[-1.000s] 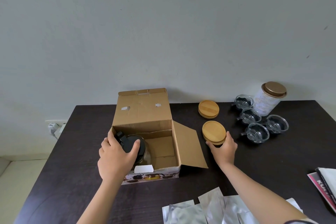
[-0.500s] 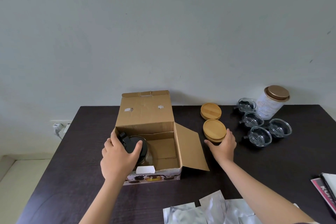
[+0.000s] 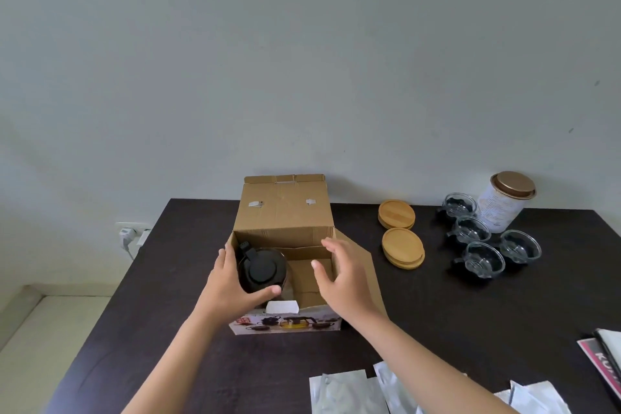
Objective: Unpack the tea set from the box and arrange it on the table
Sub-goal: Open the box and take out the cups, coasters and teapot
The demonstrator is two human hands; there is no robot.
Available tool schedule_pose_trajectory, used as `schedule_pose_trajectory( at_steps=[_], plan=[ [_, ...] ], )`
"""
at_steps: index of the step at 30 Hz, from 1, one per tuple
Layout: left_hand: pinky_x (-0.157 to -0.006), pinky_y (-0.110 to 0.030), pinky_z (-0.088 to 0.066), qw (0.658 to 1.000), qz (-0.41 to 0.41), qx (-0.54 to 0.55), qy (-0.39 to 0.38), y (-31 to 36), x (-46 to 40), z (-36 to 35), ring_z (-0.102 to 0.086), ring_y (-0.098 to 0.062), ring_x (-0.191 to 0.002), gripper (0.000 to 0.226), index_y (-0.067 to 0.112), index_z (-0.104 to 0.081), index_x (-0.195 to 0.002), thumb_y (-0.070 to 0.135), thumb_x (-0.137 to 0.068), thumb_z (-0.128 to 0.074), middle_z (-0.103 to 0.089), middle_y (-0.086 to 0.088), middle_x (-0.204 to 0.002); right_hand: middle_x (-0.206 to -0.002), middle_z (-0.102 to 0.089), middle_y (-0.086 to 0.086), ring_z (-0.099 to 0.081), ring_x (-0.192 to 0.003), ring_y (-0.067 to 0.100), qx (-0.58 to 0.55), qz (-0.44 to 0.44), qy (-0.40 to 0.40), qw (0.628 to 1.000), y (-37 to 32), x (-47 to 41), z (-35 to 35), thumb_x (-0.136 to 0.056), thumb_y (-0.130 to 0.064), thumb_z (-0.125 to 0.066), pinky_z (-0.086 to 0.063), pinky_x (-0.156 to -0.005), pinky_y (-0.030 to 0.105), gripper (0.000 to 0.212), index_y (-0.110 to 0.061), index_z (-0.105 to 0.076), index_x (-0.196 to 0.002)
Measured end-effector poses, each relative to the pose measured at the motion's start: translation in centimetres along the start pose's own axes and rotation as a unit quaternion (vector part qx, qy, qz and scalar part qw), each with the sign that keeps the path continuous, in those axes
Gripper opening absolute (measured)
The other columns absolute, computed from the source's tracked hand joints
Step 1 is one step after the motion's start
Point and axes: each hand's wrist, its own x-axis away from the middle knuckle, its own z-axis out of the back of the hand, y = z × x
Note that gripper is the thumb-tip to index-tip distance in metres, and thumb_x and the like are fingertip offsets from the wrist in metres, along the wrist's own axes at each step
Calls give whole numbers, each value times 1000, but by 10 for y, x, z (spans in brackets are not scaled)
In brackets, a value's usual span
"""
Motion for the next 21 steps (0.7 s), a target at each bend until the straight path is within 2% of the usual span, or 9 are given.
schedule_pose_trajectory(
  at_steps=[2, 4, 6, 8, 12, 21],
  plan=[
    [-117, -43, -16, 999, -33, 30, -31, -9, 7, 6, 10, -15, -146, 139, 34, 12, -149, 78, -48, -72, 2, 4, -160, -131, -52, -1, -47, -120, 8, 25, -11, 42, 999, 4, 1, -5, -86, -28, -65, -47, -100, 32, 40, -17, -56, -124],
    [-117, -43, -14, 997, -50, 42, -35, -17, 13, 6, 13, -11, -145, 136, 39, 16, -147, 77, -51, -72, 6, 8, -160, -145, -39, 3, -37, -132, 11, 31, -53, 75, 995, 3, 3, -8, -87, -31, -64, -38, -105, 27, 50, -17, -48, -132],
    [-117, -44, -14, 997, -59, 48, -25, -20, 16, 5, 13, -11, -144, 134, 41, 16, -147, 77, -52, -72, 6, 8, -160, -157, -21, 4, -22, -143, 17, 38, -115, 38, 992, 2, 1, -12, -89, -34, -63, -27, -110, 28, 66, -17, -32, -145],
    [-117, -46, -15, 997, -59, 50, -22, -23, 18, 7, 14, -12, -144, 134, 41, 15, -147, 78, -52, -71, 6, 9, -160, -159, -17, 1, -20, -145, 19, 35, -168, -21, 985, 0, -1, -17, -90, -40, -60, -26, -112, 32, 76, -19, -19, -151],
    [-116, -46, -15, 996, -61, 54, -26, -37, 23, 22, 13, -14, -145, 134, 41, 16, -147, 77, -52, -72, 5, 8, -159, -159, -17, -2, -21, -145, 18, 39, -180, -82, 979, -10, 1, -33, -90, -44, -59, -28, -114, 34, 81, -22, -12, -152],
    [-117, -48, -14, 995, -67, 50, -47, -81, 21, 68, 14, -12, -144, 139, 40, 17, -147, 80, -48, -72, 6, 6, -160, -162, 3, -3, -9, -148, 21, 41, -217, -164, 962, -47, 0, -81, -91, -48, -56, -22, -116, 40, 91, -25, 6, -152]
  ],
)
